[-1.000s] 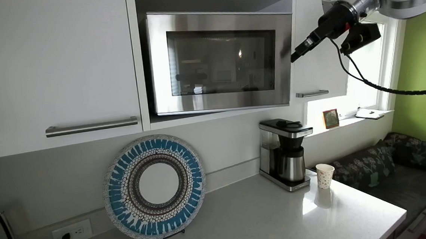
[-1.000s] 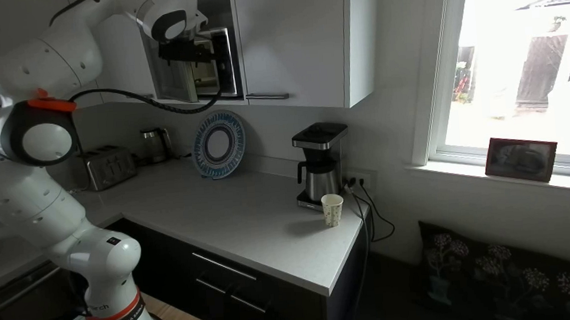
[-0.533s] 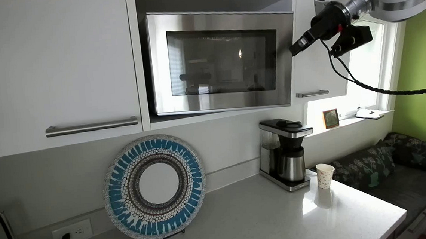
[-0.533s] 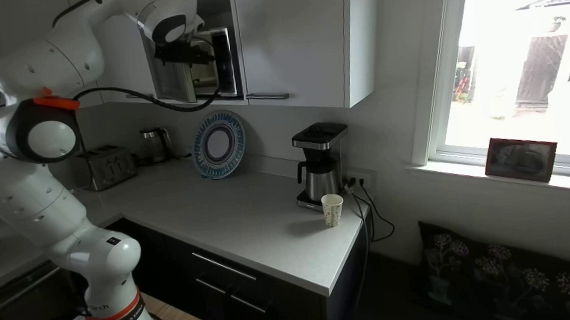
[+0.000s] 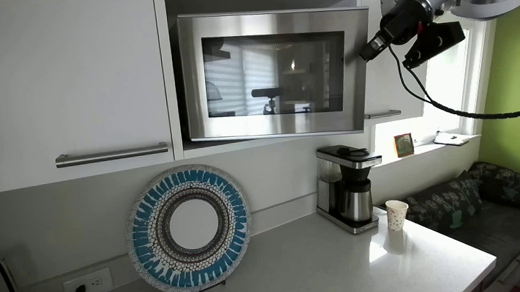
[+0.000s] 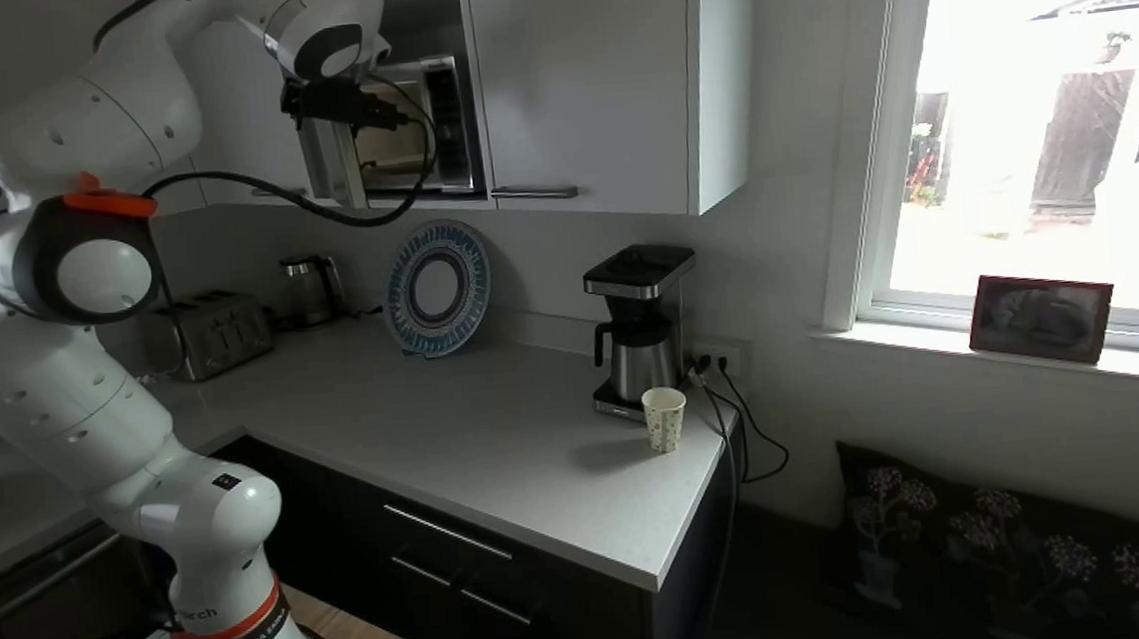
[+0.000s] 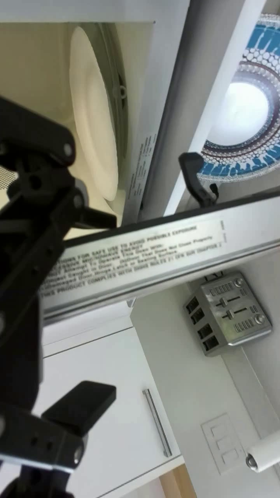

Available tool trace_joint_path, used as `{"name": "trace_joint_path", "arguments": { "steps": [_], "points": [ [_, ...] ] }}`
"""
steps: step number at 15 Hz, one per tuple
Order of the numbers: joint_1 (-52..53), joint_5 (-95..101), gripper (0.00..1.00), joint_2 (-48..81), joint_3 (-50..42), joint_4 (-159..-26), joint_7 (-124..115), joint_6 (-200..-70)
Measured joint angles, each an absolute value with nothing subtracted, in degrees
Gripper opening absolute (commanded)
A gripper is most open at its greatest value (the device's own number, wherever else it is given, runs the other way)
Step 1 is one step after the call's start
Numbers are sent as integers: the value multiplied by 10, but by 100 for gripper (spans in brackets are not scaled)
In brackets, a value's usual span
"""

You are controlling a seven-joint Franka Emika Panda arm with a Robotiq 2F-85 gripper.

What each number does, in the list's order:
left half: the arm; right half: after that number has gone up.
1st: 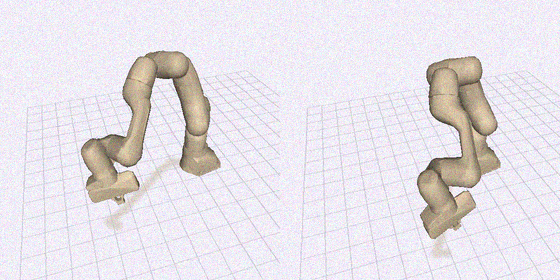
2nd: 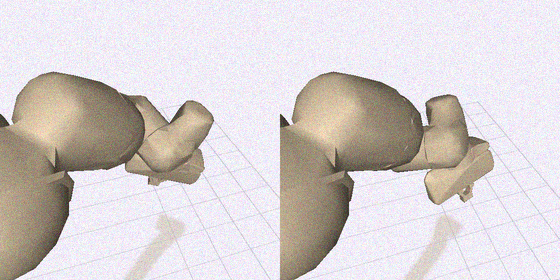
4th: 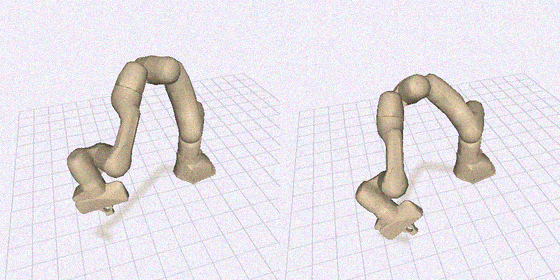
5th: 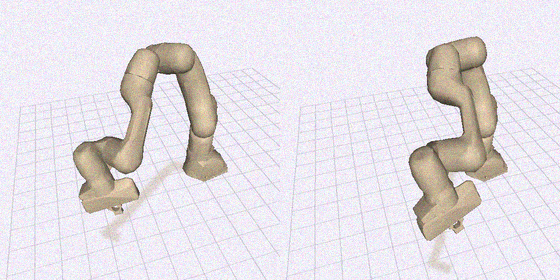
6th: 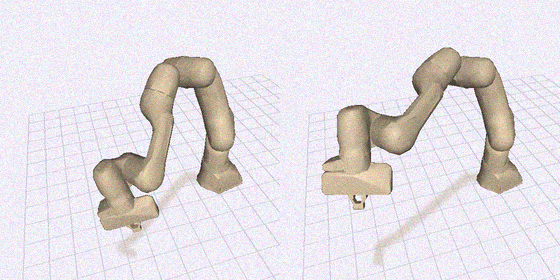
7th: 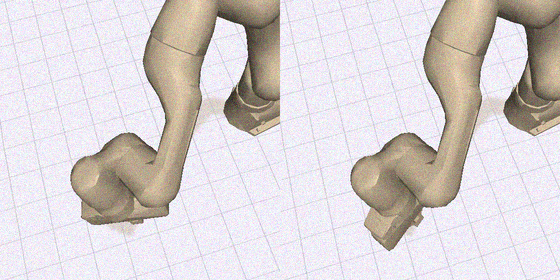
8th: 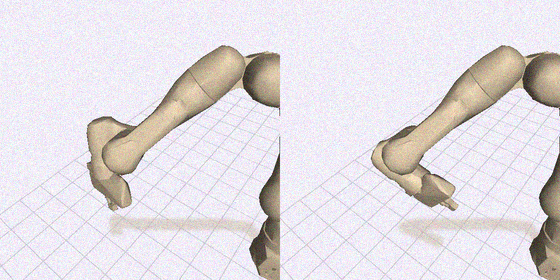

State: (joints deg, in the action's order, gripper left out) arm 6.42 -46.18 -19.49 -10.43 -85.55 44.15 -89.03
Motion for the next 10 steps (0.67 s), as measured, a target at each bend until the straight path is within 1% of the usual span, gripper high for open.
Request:
{"name": "trace_joint_path", "arguments": {
  "steps": [4, 10],
  "points": [
    [62, -462, 100, -197, -89, -839, 368, -845],
    [58, -463, 100, -205, -65, -838, 255, -843]
  ]
}}
